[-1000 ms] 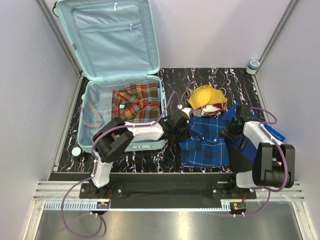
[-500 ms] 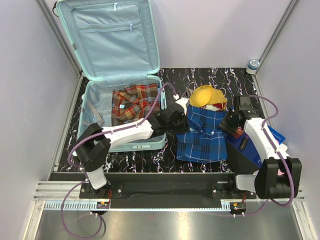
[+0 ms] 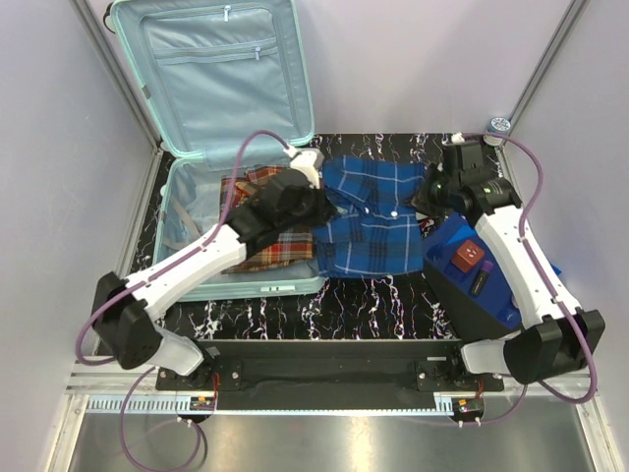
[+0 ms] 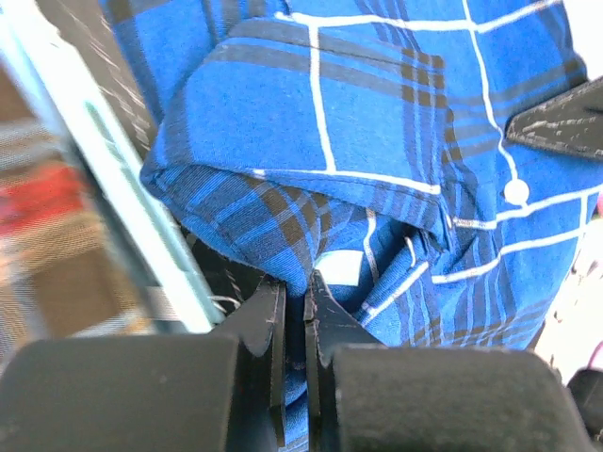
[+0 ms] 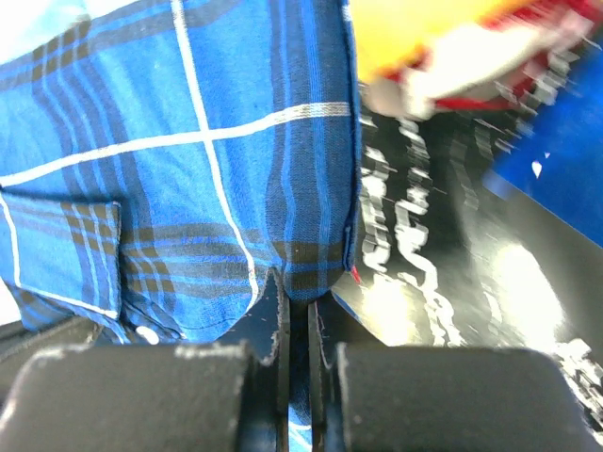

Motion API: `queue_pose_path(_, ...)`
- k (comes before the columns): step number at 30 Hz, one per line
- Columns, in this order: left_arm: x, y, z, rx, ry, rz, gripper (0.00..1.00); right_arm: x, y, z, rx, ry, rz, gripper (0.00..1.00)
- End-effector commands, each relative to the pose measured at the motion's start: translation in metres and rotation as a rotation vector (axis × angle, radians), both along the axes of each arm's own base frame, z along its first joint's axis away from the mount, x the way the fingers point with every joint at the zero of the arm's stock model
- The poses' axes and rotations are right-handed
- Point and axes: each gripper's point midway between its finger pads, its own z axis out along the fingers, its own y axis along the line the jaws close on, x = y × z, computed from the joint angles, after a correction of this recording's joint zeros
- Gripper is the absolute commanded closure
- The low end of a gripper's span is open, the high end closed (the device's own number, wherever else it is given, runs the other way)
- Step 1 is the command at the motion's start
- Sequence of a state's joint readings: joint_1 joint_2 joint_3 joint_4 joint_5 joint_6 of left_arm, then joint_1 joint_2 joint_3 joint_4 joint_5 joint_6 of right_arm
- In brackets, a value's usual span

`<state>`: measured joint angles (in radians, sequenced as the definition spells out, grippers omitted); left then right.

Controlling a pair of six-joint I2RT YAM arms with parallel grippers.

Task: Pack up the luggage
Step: Place the clothes in the luggage.

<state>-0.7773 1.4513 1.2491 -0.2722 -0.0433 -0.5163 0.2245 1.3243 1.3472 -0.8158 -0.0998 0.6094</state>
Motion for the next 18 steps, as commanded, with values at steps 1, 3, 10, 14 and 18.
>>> queue_pose_path(1,0.019,0.039,0.036,-0.018,-0.095,0.08,1.0,0.02,0.034,0.022,0.011,-0.037,0.081,1.0)
queue_pose_path(3,0.027,0.06,0.037,-0.004,-0.098,0.124,1.0,0.026,0.052,0.033,0.013,-0.067,0.119,1.0)
queue_pose_path(10,0.043,0.122,0.042,0.033,-0.105,0.239,1.0,0.052,0.113,0.033,0.024,-0.076,0.232,1.0)
queue_pose_path(14,0.05,0.162,0.035,0.068,-0.09,0.324,1.0,0.062,0.144,0.039,0.032,-0.096,0.288,1.0)
queue_pose_path(18,0.057,0.193,0.021,0.092,-0.059,0.38,1.0,0.069,0.171,0.033,0.044,-0.088,0.335,1.0)
